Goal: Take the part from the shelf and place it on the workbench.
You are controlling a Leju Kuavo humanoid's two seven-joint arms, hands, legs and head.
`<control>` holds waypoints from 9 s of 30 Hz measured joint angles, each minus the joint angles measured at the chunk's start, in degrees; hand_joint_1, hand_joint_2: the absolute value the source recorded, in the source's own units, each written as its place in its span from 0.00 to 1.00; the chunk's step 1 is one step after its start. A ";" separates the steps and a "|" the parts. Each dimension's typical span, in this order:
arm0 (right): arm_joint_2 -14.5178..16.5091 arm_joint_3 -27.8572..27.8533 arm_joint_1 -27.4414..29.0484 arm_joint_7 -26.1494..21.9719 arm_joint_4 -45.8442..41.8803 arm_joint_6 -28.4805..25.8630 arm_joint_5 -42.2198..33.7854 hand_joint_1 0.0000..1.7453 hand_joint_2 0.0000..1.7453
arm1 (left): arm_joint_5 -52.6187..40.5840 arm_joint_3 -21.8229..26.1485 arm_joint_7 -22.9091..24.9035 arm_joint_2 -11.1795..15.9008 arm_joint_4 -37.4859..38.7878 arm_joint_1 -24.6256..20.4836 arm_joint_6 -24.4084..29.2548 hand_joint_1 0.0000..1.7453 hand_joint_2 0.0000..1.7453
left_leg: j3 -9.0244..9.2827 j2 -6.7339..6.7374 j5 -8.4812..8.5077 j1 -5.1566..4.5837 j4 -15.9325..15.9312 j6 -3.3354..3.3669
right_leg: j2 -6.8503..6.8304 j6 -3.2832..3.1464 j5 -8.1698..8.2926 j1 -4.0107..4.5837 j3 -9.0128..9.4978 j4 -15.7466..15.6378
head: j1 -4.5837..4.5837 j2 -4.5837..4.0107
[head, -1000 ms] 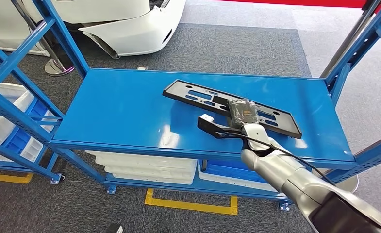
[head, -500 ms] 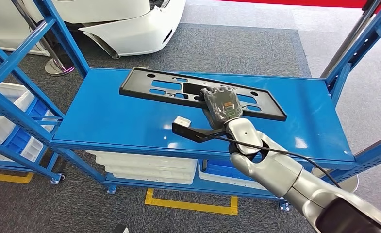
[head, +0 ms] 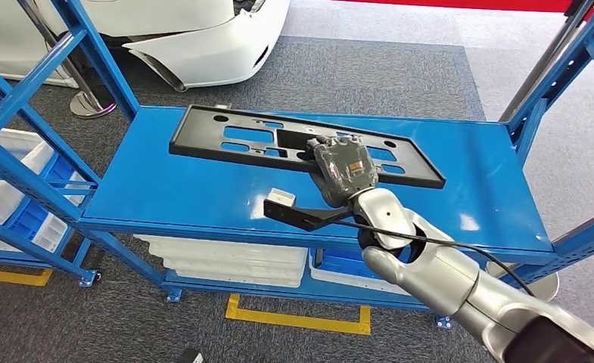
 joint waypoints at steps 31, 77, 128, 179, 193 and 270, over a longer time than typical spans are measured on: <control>-1.63 -1.86 1.78 -0.24 -3.17 -1.27 -4.24 1.00 1.00 | -1.55 0.00 0.31 -0.10 -0.10 -0.37 0.19 0.00 1.00 | 0.38 0.11 0.14 0.67 -0.44 0.71 | -0.13 3.29 4.17 -1.54 -6.51 3.45 | 2.16 0.00; -1.91 -1.84 0.88 0.71 -3.28 -0.47 -7.07 1.00 1.00 | -2.64 -0.04 0.31 -0.14 -0.13 -0.70 0.71 0.00 1.00 | 1.21 -0.55 -2.38 -1.49 2.88 2.11 | 0.58 -0.57 7.00 0.68 -7.89 0.46 | -2.53 0.00; -3.27 -2.74 -1.14 3.30 -2.32 0.01 -8.60 1.00 1.00 | -0.82 0.14 -0.59 1.72 0.28 -0.27 -1.37 0.00 1.00 | -6.52 3.66 4.63 -1.51 1.54 1.74 | -1.94 0.19 2.89 0.46 -2.31 0.19 | 0.55 0.00; -2.13 -2.50 -1.25 3.12 -0.66 -0.43 -8.97 1.00 1.00 | -0.86 0.22 -0.31 2.18 0.61 -0.43 -1.70 0.00 1.00 | -1.45 1.06 2.96 -0.71 -1.50 3.55 | 0.10 2.64 -0.48 -0.32 -13.36 12.10 | 1.24 0.00; -1.81 -2.68 -1.29 3.12 -0.70 -0.30 -8.93 1.00 1.00 | -0.63 0.24 -0.66 2.27 0.61 0.07 -1.83 0.00 1.00 | -10.28 1.55 -0.27 -0.38 8.10 -0.02 | -1.26 -0.46 2.79 0.27 -0.47 -1.56 | 1.31 -0.01; -0.70 -1.63 -3.34 4.51 -0.79 -0.15 -8.79 1.00 1.00 | -0.93 0.33 -0.40 3.33 1.05 0.91 -2.03 0.00 1.00 | -1.36 -0.58 1.87 -1.07 0.26 2.97 | 2.06 0.47 5.34 0.83 -6.66 1.46 | -1.68 0.00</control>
